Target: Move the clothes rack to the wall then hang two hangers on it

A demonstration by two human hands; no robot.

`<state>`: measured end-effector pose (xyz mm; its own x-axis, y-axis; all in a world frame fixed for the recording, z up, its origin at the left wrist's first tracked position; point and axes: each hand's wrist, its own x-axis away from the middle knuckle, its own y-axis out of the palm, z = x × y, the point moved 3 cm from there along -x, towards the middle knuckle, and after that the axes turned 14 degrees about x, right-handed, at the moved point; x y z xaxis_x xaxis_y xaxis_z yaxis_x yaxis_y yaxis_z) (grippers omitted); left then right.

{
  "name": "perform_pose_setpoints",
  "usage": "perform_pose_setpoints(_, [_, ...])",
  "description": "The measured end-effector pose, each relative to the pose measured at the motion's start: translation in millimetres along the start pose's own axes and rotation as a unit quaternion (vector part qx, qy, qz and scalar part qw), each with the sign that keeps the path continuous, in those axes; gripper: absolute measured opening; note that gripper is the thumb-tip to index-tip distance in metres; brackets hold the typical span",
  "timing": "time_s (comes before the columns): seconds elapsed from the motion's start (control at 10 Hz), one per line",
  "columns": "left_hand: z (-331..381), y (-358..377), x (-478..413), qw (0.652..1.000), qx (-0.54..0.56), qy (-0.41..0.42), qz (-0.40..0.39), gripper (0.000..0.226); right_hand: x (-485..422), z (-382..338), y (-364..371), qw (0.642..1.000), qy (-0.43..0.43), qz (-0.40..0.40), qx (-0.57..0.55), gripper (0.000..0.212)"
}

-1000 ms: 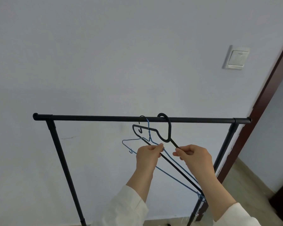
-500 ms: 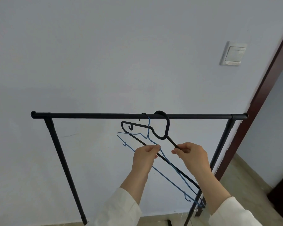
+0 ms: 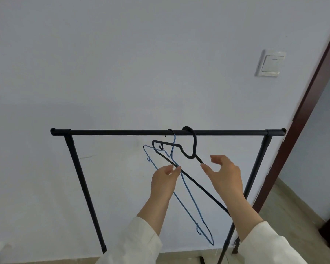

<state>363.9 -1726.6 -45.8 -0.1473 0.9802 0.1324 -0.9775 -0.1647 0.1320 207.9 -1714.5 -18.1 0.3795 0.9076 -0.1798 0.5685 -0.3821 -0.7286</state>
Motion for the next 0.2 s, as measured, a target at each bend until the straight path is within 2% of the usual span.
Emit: perform_pose_setpoints(0.2, [10.3, -5.5, 8.8, 0.998, 0.018, 0.046, 0.030, 0.036, 12.7, -9.9, -10.0, 0.997, -0.011, 0.074, -0.003, 0.052])
